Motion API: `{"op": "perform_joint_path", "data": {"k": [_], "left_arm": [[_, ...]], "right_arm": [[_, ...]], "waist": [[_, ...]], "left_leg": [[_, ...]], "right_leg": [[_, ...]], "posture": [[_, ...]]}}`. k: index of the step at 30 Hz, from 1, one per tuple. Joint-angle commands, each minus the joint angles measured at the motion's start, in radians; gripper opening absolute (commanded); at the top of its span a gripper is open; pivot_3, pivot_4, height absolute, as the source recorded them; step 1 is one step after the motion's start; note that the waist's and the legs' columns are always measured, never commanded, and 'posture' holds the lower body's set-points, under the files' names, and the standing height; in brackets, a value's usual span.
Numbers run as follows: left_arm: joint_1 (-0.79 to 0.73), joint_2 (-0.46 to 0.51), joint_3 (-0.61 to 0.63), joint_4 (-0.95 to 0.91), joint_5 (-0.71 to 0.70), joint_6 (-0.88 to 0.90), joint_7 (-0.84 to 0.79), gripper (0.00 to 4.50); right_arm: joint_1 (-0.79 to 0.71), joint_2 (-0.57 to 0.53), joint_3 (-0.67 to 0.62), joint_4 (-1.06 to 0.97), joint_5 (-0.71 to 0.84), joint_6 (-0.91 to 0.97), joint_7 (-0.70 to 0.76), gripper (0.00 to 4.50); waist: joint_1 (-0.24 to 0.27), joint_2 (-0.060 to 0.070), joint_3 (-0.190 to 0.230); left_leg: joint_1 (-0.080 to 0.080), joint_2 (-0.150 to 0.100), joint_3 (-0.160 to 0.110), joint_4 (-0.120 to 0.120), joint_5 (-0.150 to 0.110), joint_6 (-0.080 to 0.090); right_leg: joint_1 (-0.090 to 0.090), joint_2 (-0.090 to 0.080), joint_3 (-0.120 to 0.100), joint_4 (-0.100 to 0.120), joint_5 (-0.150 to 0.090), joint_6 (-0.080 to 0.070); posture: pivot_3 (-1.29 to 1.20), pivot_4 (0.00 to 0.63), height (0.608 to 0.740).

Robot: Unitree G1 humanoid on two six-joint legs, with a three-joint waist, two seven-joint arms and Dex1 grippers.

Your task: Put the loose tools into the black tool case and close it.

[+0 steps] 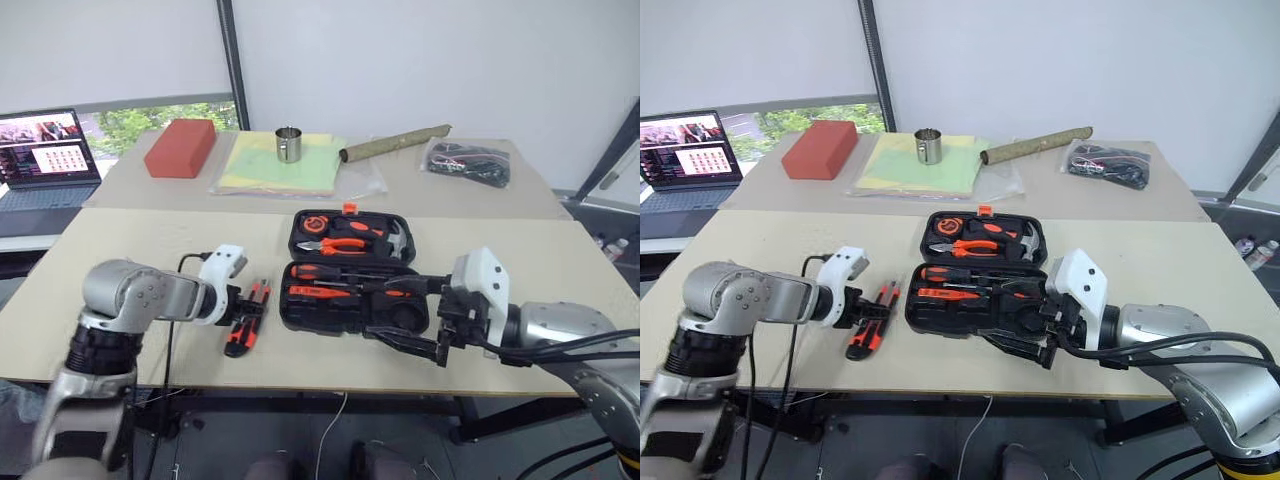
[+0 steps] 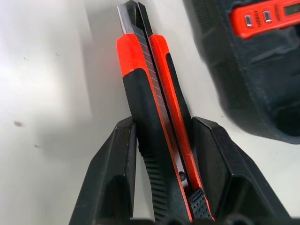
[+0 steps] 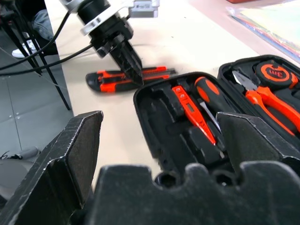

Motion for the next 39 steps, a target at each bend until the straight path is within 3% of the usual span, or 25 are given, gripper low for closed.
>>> {"op": "perform_joint_path", "data": {"k": [1,4,7,11,19,22,27,32,39], "left_arm": [[-0.092,0.166,-0.186,0.079,0.216,-0.427,-0.479,1.36],[-0.175,0.169,-0.259,0.171,0.331,-0.746,-0.783,1.36],[-0.293,0.049,-0.295,0.286,0.378,-0.953,-1.021,1.36],[-0.393,-0.107,-0.347,0.413,0.464,-1.107,-1.195,1.36],[-0.524,-0.402,-0.42,0.748,0.675,-1.373,-1.254,1.36],[-0.561,-0.479,-0.432,0.818,0.698,-1.323,-1.275,1.36],[-0.565,-0.488,-0.485,0.821,0.683,-1.276,-1.282,1.36],[-0.569,-0.489,-0.443,0.852,0.712,-1.325,-1.282,1.36],[-0.567,-0.487,-0.407,0.852,0.727,-1.355,-1.277,1.36]], "right_arm": [[0.011,-0.03,-0.048,-0.02,0.049,0.026,0.028,4.5],[0.011,-0.04,-0.039,-0.022,0.022,0.016,0.025,4.5],[0.018,-0.039,-0.04,-0.022,0.008,0.015,0.009,4.5],[0.041,-0.036,-0.052,-0.037,-0.001,0.02,-0.013,4.5],[0.145,-0.03,-0.132,-0.104,0.015,0.04,-0.091,4.5],[0.188,-0.02,-0.159,-0.136,0.023,0.043,-0.127,4.5],[0.224,-0.011,-0.182,-0.164,0.031,0.043,-0.162,4.5],[0.242,-0.009,-0.196,-0.17,0.038,0.036,-0.181,4.5],[0.217,-0.004,-0.189,-0.147,0.039,0.025,-0.194,4.5]], "waist": [[-0.002,0.0,0.001],[0.009,-0.001,0.002],[0.025,-0.001,0.002],[0.028,-0.001,0.002],[0.024,-0.003,0.003],[0.023,-0.004,0.003],[0.021,-0.004,0.003],[0.023,-0.004,0.003],[0.024,-0.003,0.003]], "left_leg": [[-0.001,0.001,0.001,-0.001,0.0,0.0],[-0.008,0.003,0.0,0.0,0.0,-0.001],[-0.017,0.001,0.0,0.002,0.004,0.006],[-0.029,-0.001,0.003,0.008,0.006,0.011],[-0.032,0.0,0.004,0.01,0.005,0.014],[-0.034,0.003,0.003,0.015,0.004,0.018],[-0.036,0.005,0.002,0.019,0.0,0.024],[-0.036,0.004,0.003,0.021,-0.003,0.03],[-0.04,0.002,0.003,0.025,-0.006,0.035]], "right_leg": [[-0.001,0.001,0.0,0.0,0.0,-0.001],[-0.007,0.001,-0.004,0.0,0.003,-0.011],[-0.013,-0.001,-0.006,-0.001,0.003,-0.012],[-0.018,0.001,-0.015,-0.002,0.005,-0.009],[-0.018,0.002,-0.02,-0.003,0.006,-0.006],[-0.018,0.001,-0.017,-0.002,0.003,-0.002],[-0.019,0.002,-0.014,0.0,0.002,0.001],[-0.019,0.001,-0.013,0.0,0.006,-0.003],[-0.019,0.001,-0.014,-0.001,0.006,0.001]], "posture": [[0.0,0.15,0.74],[0.0,0.15,0.74],[0.0,0.15,0.74],[0.0,0.15,0.74],[0.0,0.15,0.74],[0.0,0.15,0.74],[0.0,0.15,0.74],[0.0,0.15,0.74],[0.0,0.15,0.74]]}}
